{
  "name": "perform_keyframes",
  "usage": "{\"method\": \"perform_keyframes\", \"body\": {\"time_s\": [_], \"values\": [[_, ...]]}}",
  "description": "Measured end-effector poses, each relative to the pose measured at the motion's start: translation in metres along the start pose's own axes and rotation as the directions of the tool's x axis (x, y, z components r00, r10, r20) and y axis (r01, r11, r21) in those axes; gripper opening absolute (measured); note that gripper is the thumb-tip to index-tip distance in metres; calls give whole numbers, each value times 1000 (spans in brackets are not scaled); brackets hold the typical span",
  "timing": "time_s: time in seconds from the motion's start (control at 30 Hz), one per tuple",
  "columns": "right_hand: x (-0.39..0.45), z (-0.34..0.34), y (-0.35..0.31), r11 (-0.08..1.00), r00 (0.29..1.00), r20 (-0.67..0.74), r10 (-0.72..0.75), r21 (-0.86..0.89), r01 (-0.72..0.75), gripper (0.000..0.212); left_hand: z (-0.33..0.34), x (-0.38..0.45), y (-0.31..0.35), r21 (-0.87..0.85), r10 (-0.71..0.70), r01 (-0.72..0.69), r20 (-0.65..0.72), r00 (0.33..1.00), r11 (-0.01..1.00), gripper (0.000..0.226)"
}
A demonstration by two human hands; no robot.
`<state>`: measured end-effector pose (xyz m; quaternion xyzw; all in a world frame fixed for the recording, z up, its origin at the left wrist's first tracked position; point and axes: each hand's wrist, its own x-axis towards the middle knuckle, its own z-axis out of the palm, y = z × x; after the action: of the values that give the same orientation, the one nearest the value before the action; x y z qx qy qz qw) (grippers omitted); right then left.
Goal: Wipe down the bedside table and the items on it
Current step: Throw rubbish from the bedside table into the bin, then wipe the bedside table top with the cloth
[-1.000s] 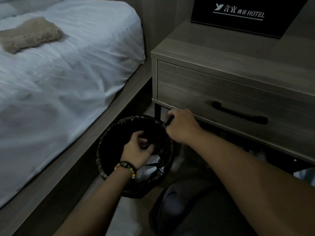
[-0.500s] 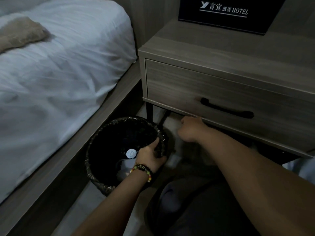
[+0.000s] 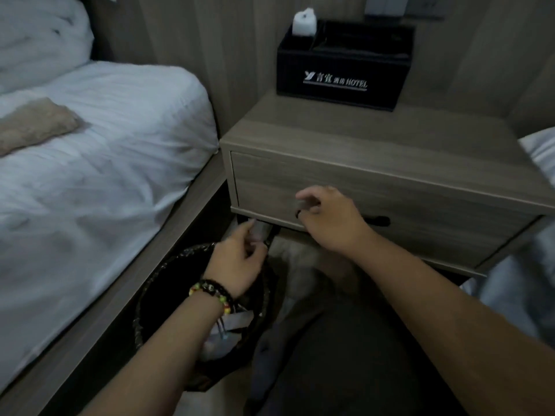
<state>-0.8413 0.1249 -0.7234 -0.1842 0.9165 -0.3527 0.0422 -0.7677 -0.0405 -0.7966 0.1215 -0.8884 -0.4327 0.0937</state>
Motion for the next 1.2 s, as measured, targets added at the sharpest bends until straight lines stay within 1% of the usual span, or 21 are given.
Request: {"method": "perform_keyframes", "body": {"time_s": [0.07,0.13,0.2,0.23,0.3,0.37,0.4,0.47,0.53,0.6,0.7,0.73,0.8,0.87,0.93,0.97,1.07,1.13,1.2], "values": [[-12,-27,-7,996,991,-117,-63,58,70,30,-15,7,31,-13,85,-85,-42,996,996,45],[-24,-53,-11,987,973,-215,-82,120,110,27,-22,12,62,-44,143,-147,-83,986,988,39],[-35,-75,-11,977,940,-326,-102,145,157,25,-24,15,91,-112,185,-195,-95,978,974,32],[-40,-83,-9,972,918,-384,-101,158,174,24,-23,16,103,-164,197,-209,-85,977,964,29],[-48,-90,0,964,872,-486,-54,201,172,24,-20,19,124,-220,236,-244,-63,970,944,27],[-52,-89,8,965,831,-557,-3,216,148,25,-19,22,135,-196,283,-289,-63,957,937,27],[-51,-86,9,968,827,-563,9,213,134,26,-20,25,137,-174,288,-296,-70,955,939,27],[-45,-75,2,967,854,-520,-23,204,150,28,-29,29,134,-162,277,-289,-90,956,944,27],[-33,-59,-13,959,888,-447,-112,186,215,30,-46,32,120,-153,272,-289,-122,954,945,29],[-18,-41,-30,950,911,-356,-210,146,276,32,-68,36,99,-137,255,-275,-147,956,952,32],[9,-14,-62,932,921,-182,-343,55,358,34,-112,43,60,-70,222,-237,-177,959,969,34],[18,-6,-74,927,923,-125,-365,39,372,36,-127,46,47,-20,216,-224,-188,958,974,39],[36,11,-97,920,920,-24,-391,14,391,41,-159,51,21,159,207,-176,-205,957,971,49],[52,27,-118,909,908,57,-415,-22,417,46,-189,62,-8,332,162,-89,-199,967,939,57],[66,40,-133,892,890,125,-438,-64,448,51,-217,76,-38,425,93,7,-213,973,905,67],[72,46,-138,882,881,154,-447,-85,463,54,-231,86,-54,471,85,42,-246,966,881,71],[88,62,-148,852,855,212,-473,-138,506,59,-272,116,-96,570,77,179,-396,915,802,77],[95,71,-152,836,841,221,-493,-148,529,61,-294,132,-115,623,59,271,-456,888,734,77],[100,80,-153,835,837,226,-498,-135,533,62,-308,145,-128,632,20,356,-507,862,688,73]]}}
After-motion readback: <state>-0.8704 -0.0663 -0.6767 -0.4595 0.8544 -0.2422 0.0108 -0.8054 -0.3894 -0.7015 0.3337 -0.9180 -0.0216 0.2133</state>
